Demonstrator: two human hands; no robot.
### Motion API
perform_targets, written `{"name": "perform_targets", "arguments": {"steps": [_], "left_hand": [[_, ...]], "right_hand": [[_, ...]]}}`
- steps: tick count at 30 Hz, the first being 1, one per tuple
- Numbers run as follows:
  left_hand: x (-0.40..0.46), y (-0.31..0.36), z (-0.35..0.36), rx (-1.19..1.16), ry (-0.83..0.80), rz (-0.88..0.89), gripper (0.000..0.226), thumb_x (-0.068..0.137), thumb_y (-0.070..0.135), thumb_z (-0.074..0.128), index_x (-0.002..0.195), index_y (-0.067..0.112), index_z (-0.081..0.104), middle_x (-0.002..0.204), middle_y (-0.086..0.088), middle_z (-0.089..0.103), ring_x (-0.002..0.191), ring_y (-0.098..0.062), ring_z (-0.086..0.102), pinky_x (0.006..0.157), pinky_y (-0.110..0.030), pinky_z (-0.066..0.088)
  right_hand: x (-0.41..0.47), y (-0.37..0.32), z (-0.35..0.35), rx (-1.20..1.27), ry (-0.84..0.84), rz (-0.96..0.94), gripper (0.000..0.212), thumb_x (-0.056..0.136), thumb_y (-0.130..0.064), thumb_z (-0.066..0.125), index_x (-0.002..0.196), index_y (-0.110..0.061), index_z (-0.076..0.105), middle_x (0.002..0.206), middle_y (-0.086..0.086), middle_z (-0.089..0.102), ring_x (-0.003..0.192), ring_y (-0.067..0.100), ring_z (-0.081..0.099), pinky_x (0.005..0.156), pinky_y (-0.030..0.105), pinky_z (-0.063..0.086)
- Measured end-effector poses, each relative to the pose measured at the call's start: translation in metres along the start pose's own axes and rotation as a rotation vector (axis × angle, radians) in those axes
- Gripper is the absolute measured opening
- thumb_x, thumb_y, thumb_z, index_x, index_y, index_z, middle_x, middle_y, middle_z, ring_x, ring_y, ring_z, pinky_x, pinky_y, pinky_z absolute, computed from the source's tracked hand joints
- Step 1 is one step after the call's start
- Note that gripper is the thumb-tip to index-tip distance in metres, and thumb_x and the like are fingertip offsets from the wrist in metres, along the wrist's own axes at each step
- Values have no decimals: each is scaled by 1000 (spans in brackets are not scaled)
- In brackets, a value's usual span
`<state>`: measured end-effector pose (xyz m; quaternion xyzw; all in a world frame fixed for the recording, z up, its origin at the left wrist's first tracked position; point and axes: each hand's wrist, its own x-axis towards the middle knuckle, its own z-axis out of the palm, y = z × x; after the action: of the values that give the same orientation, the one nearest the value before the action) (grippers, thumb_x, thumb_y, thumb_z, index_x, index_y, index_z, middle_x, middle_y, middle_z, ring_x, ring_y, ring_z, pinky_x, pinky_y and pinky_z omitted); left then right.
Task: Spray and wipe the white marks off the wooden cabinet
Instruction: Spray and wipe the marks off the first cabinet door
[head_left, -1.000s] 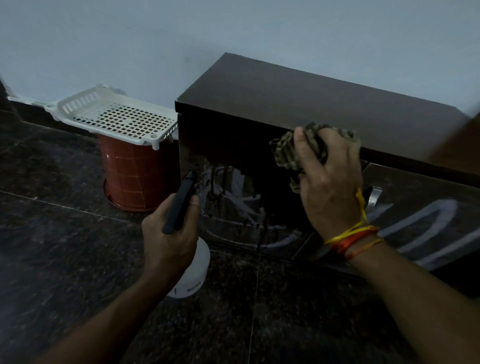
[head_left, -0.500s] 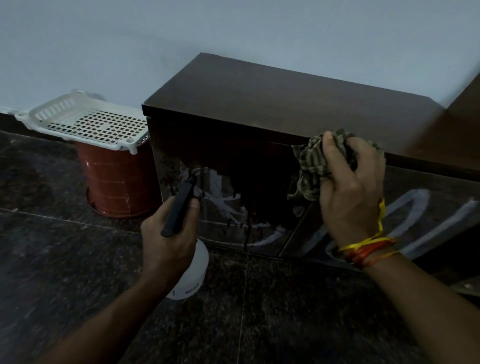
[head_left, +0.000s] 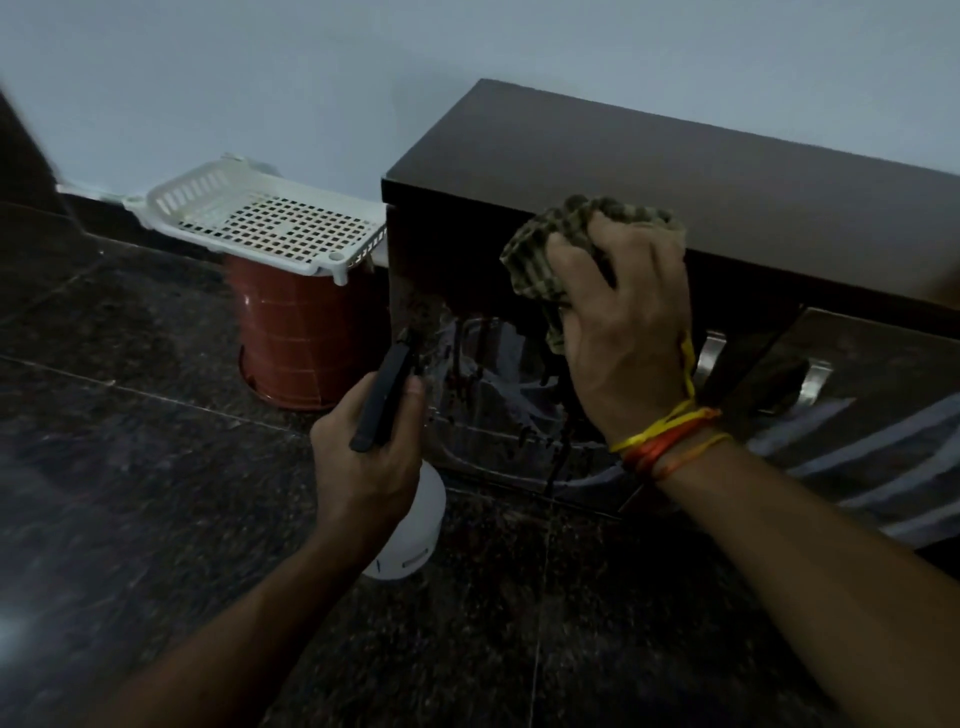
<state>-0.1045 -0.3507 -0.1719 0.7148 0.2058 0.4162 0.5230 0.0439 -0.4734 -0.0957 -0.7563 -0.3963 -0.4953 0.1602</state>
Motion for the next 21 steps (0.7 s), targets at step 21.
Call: {"name": "perform_targets", "arguments": {"steps": [21], "left_hand": [[11, -16, -34, 30, 132, -15, 24, 93, 32, 56, 69, 34, 55, 59, -19, 54, 51, -39, 52, 43, -42, 41]], "right_hand": [[-42, -76, 70, -63, -213, -320, 39, 90, -14, 50, 129, -12, 55, 135, 12, 54, 111, 28, 41, 88, 42, 39]]}}
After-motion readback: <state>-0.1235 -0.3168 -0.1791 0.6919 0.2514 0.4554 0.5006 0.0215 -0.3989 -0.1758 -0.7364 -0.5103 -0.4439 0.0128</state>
